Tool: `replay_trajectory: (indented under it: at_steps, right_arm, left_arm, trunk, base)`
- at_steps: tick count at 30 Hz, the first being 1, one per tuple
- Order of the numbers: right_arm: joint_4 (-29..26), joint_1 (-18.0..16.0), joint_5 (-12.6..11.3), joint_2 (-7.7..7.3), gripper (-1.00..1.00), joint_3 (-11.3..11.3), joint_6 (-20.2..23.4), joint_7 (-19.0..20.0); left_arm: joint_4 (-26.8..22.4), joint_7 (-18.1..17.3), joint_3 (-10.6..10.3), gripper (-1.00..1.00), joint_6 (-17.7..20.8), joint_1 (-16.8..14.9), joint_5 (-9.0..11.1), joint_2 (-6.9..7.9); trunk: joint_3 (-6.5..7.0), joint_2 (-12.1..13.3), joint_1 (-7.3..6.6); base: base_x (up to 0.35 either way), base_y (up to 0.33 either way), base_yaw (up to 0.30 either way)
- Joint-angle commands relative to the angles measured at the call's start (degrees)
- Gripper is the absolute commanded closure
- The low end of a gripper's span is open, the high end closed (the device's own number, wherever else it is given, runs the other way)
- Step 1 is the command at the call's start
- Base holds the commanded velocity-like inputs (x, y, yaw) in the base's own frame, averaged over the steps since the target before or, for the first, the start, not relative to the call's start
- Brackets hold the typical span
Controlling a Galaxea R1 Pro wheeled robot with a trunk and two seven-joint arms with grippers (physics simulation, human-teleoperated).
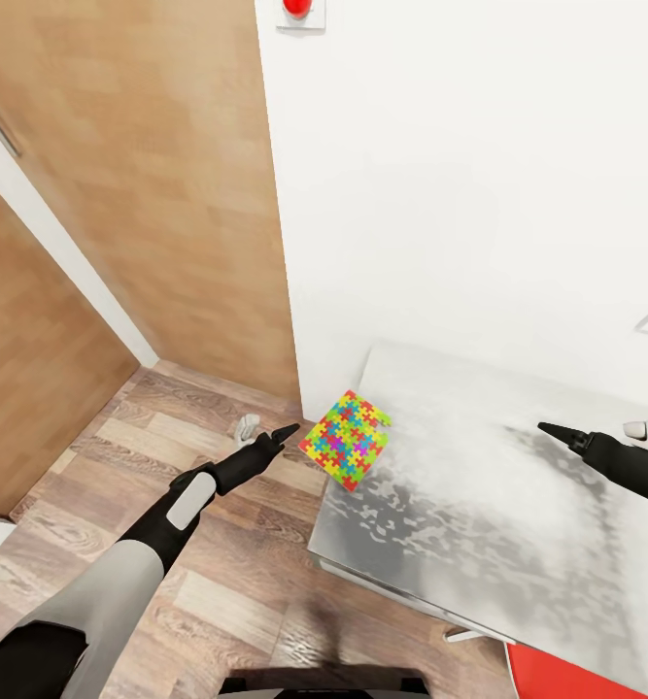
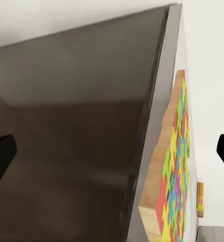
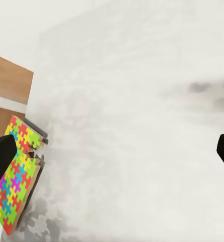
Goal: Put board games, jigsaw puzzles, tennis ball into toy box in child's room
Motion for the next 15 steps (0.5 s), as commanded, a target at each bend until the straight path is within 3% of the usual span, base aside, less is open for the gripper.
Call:
replay_trajectory:
  at_steps: [1, 10, 15]
  right_arm:
    - [-0.01, -0.05, 0.56, 0.00, -1.00, -0.06, 0.27, 0.58]
    - [-0.01, -0.05, 0.56, 0.03, -1.00, -0.04, 0.27, 0.59]
    - [-0.01, -0.05, 0.56, 0.00, -1.00, -0.05, 0.27, 0.58]
  left_arm:
    - [0.01, 0.02, -0.26, -1.00, 0.31, -0.03, 0.60, 0.06]
    - [0.04, 0.03, -0.27, -1.00, 0.31, -0.02, 0.60, 0.06]
    - [0.05, 0.03, -0.27, -1.00, 0.31, -0.02, 0.60, 0.06]
  trunk:
    - [-0.08, -0.09, 0.03]
    - [-0.08, -0.09, 0.03]
    - [-0.08, -0.09, 0.03]
  base:
    - [0.000, 0.000, 0.000]
    - [0.000, 0.000, -0.018]
    - [0.000, 0.000, -0.128]
